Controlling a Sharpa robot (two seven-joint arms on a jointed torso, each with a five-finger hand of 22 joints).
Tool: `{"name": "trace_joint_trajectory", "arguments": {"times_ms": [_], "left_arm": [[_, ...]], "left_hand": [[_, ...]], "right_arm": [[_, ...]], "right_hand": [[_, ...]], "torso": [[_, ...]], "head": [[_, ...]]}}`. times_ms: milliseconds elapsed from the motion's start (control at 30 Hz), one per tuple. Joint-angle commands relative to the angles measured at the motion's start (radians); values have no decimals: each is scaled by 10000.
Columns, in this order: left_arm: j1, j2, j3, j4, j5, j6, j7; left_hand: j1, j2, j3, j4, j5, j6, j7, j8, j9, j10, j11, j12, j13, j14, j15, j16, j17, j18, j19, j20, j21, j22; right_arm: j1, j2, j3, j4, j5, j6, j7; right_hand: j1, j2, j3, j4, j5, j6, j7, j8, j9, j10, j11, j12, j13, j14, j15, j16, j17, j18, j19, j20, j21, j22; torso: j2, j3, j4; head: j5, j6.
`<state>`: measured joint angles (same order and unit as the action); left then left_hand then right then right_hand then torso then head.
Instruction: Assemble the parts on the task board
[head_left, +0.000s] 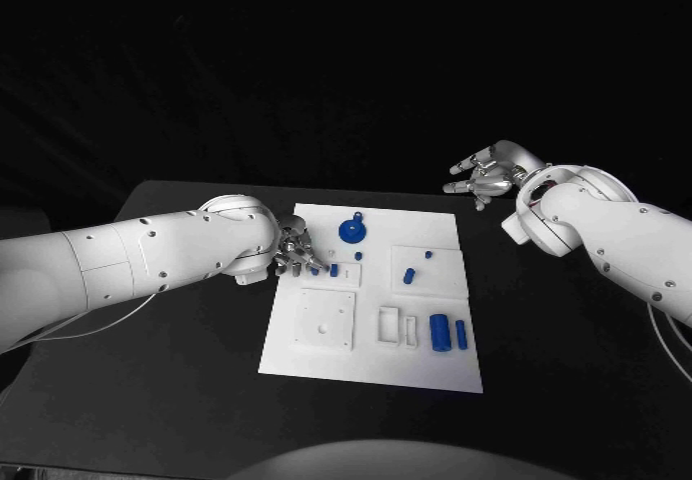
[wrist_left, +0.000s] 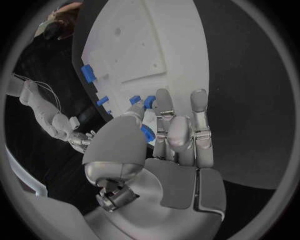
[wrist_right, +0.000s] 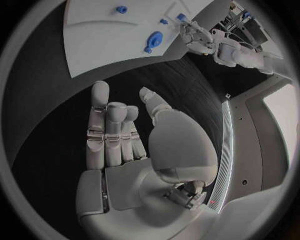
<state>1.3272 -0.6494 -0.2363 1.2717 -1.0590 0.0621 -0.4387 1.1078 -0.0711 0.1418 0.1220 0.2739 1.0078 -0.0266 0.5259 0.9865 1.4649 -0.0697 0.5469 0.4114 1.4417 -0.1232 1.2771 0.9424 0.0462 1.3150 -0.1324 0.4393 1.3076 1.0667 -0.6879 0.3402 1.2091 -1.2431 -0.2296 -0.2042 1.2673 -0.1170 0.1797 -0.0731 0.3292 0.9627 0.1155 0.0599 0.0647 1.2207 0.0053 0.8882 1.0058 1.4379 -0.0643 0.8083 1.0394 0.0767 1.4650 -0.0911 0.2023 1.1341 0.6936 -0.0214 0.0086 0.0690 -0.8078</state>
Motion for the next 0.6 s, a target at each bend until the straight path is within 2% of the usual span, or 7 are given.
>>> {"name": "trace_joint_trajectory", "arguments": {"times_ms": [33,600], "left_arm": [[-81,11,-54,-26,-142,108,-237],[-81,19,-53,-147,-205,169,-525]], "left_hand": [[24,-53,19,53,-50,-57,-6,25,16,378,-54,-48,-4,15,-57,-57,1,-144,32,-65,-44,176],[-233,-419,174,563,-158,-61,2,154,162,381,-45,4,-61,24,-53,-25,63,-112,27,-44,-19,178]], "right_arm": [[-4,-8,4,1,-25,111,62],[-4,-15,4,-2,-25,111,46]], "right_hand": [[-80,-2,-45,32,24,37,58,27,1,-66,-8,-35,-9,-41,0,-66,-8,141,314,59,-13,-9],[-61,-2,-35,67,26,29,61,28,1,-59,-7,-23,-5,-38,1,-61,-10,142,321,59,-22,-21]], "torso": [[3,-4,5],[0,1,-3]], "head": [[-7,-4],[-16,-14]]}}
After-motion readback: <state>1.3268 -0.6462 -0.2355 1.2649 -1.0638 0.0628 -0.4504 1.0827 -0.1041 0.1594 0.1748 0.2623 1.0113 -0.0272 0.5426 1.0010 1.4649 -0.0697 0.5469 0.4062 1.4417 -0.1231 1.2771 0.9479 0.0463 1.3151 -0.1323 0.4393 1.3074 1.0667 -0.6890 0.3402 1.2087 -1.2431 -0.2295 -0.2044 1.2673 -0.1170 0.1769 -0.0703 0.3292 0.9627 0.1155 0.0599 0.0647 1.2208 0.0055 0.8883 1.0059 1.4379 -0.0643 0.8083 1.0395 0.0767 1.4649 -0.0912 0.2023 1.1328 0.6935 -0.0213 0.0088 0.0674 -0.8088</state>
